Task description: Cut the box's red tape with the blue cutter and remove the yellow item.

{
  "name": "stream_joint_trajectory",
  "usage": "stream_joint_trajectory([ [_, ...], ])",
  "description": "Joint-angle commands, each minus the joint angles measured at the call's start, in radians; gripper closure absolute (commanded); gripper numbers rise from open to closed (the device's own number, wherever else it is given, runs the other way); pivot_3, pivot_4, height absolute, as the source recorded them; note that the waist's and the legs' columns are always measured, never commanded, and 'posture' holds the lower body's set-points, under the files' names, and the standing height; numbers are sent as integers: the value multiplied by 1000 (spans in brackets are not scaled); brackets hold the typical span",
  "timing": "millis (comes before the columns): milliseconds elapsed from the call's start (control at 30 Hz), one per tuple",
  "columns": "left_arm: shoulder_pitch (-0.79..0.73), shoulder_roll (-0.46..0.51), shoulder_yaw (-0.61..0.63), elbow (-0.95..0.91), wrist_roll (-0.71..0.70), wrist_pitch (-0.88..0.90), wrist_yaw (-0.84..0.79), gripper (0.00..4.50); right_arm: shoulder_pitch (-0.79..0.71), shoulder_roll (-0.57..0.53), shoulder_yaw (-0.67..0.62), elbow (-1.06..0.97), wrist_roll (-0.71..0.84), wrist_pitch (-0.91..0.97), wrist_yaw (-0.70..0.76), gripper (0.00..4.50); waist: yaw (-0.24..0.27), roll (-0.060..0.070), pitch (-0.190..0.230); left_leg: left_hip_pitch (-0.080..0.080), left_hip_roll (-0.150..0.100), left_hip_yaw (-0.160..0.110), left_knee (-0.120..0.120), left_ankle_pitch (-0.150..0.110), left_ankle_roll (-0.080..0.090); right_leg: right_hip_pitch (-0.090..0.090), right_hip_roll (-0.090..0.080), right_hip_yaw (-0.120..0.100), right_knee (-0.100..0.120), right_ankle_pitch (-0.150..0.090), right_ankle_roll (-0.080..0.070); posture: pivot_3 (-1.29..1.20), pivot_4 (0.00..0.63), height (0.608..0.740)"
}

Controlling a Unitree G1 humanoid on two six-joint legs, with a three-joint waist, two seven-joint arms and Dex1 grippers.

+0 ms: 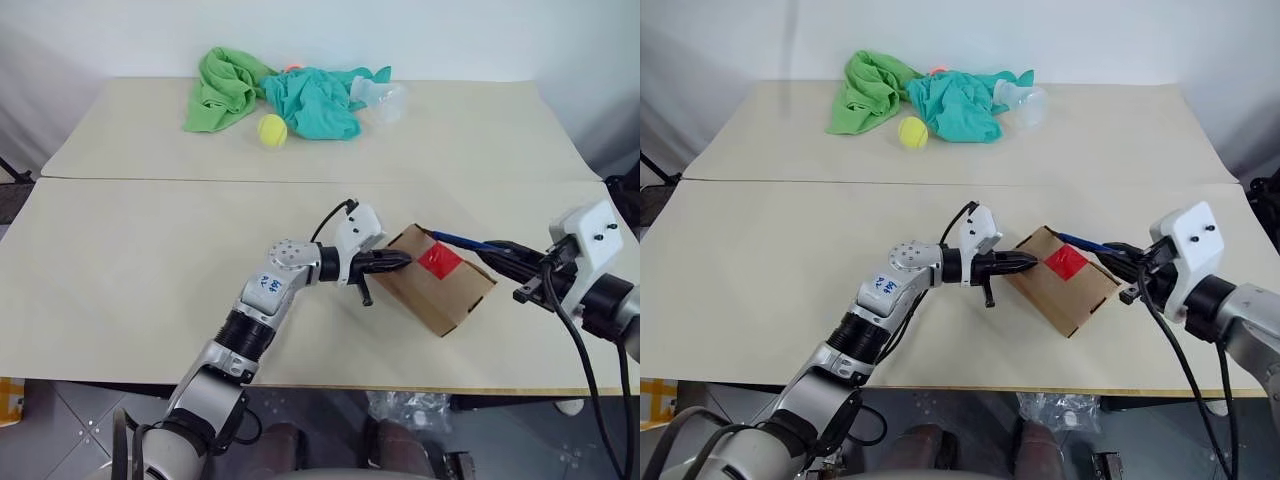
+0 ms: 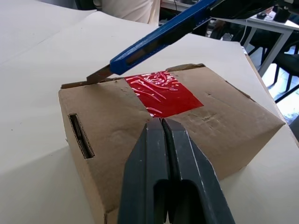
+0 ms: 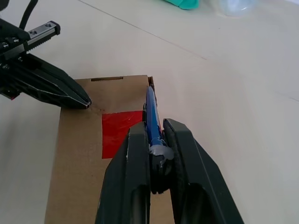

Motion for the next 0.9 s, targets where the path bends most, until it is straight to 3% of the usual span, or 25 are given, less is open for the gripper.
stream_joint_trajectory([
  [33,-16,-9,1,-6,5,2,-2,4484,-13,-52,-23,2,25,39,29,4328,0,0,0,0,0,0,0,0,0,0,0,0,0,0,0,0,150,740],
  [500,-18,-13,-25,-15,34,38,26,4484,-88,-135,11,44,52,163,59,4328,1,0,0,0,0,-1,1,0,0,0,-1,0,0,0,0,0,150,740],
  [900,-81,-24,-115,-16,110,257,73,4484,-125,-185,4,42,61,224,83,4328,4,-1,0,0,-1,-2,2,0,0,2,-1,0,0,1,1,0,150,740],
])
